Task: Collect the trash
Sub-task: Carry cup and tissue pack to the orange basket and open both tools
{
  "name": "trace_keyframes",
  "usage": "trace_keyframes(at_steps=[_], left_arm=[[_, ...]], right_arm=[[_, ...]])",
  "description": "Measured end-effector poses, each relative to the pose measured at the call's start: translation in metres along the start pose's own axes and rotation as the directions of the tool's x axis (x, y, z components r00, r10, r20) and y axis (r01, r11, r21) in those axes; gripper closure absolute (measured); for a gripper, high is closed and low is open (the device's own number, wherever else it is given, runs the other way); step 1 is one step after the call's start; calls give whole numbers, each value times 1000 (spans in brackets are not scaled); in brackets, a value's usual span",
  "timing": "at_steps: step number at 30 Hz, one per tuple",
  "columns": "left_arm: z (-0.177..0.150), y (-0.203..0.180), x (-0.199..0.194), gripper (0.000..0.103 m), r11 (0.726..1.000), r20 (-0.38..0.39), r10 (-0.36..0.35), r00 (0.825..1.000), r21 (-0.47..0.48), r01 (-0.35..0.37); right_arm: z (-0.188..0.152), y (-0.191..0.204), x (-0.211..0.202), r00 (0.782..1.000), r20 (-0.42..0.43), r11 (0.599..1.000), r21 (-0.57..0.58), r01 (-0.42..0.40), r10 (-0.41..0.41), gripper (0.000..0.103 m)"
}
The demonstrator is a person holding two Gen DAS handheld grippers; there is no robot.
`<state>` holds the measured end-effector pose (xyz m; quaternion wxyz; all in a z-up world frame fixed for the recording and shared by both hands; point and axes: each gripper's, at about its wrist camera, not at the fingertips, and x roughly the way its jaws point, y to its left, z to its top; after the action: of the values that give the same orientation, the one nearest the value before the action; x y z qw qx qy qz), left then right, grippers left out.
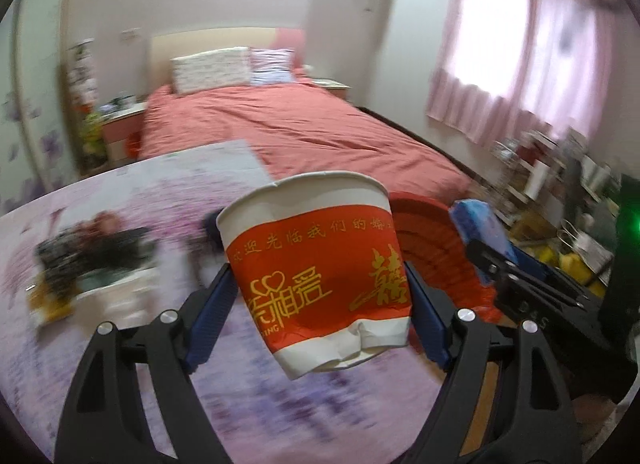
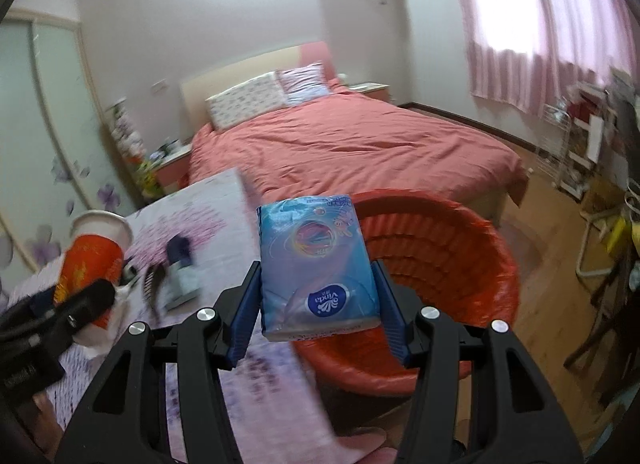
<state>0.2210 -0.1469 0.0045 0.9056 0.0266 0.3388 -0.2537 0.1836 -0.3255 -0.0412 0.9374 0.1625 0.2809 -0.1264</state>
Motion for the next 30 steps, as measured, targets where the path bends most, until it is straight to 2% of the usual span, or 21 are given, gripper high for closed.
trace_keyframes(at_steps=[4,7,15,19,21,23,30], left_arm=[[8,-36,40,24,996,-41,-72,997,48,74],[10,-55,63,24,992,-59,-99,993,76,104],[16,-75,110,24,986,-98,-110,989,112,121],[14,-72,124,23,987,-131,-98,986,115,113],[12,-68,129,18,989,-141,-77,987,115,94],[11,-61,129,15,991,-143,-64,988,109,80],[7,-39,114,14,995,-139,-2,990,100,16]], right_arm=[[10,-30,11,1000,9,998,65,24,-25,49],[14,-43,21,999,12,995,90,37,-38,49],[17,-68,39,999,2,988,150,44,-45,49],[20,-74,45,1000,-6,984,174,29,-28,46],[22,-77,46,1000,-14,983,183,19,-17,36],[21,-77,45,1000,-13,983,183,24,-22,30],[21,-71,38,999,-19,989,141,51,-49,29]])
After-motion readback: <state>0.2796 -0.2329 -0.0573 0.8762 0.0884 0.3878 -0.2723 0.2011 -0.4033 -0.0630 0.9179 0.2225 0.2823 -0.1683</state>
